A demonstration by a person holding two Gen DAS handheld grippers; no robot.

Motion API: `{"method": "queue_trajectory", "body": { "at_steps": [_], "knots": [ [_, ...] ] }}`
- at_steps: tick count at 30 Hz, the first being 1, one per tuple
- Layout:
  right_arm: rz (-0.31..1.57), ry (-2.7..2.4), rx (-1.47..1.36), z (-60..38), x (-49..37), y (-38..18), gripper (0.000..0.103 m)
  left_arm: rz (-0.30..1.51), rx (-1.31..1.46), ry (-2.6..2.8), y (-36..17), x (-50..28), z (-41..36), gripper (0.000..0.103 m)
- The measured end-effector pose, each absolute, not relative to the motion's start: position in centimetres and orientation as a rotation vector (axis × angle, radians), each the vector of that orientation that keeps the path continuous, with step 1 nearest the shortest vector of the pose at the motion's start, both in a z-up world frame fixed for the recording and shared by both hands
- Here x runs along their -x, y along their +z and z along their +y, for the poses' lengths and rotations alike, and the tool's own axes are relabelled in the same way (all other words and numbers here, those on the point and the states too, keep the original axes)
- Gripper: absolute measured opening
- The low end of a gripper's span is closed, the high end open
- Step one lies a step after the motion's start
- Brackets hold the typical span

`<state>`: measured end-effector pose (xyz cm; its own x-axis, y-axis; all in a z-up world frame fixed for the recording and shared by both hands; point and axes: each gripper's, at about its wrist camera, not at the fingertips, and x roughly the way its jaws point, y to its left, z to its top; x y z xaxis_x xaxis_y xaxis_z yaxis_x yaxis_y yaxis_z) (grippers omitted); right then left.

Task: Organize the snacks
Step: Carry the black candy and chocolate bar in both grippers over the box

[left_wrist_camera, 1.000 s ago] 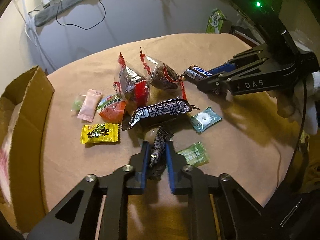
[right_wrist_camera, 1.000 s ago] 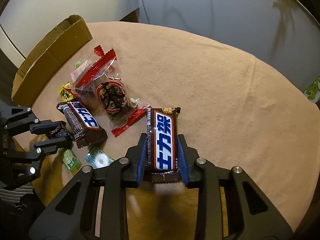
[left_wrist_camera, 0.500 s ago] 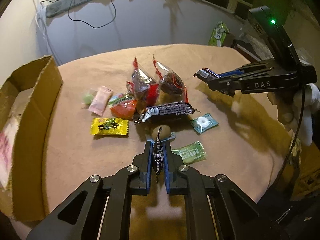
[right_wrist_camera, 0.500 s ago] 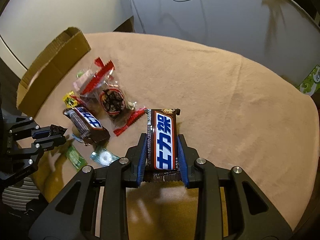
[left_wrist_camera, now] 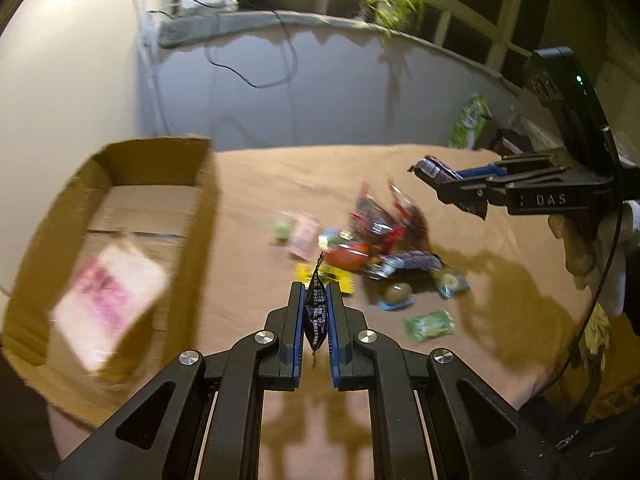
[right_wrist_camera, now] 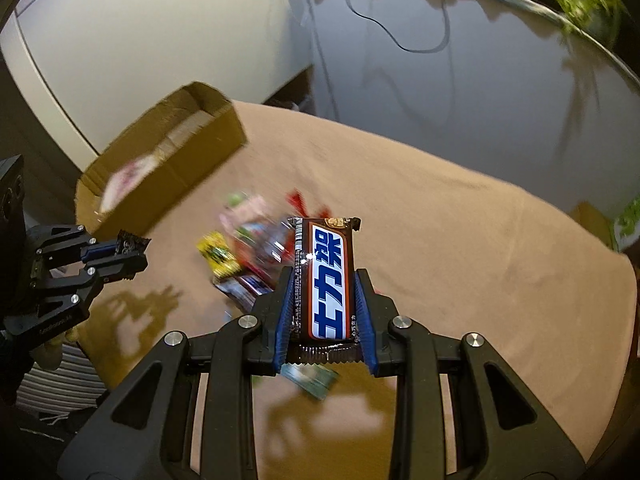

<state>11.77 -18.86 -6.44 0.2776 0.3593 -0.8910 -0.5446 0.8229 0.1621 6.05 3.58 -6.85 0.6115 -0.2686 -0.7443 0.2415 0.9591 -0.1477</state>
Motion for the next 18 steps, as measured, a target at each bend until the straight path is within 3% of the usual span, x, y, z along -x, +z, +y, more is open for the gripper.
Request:
{"method": "queue_trajectory", "body": {
  "at_steps": [18],
  "knots": [
    [1.082,0.808,0.283,-3.6,-14.5,-4.8,0.030,0.840,0.105,-0.076,-6.3,-5.7,13.3,0.009]
  ]
}}
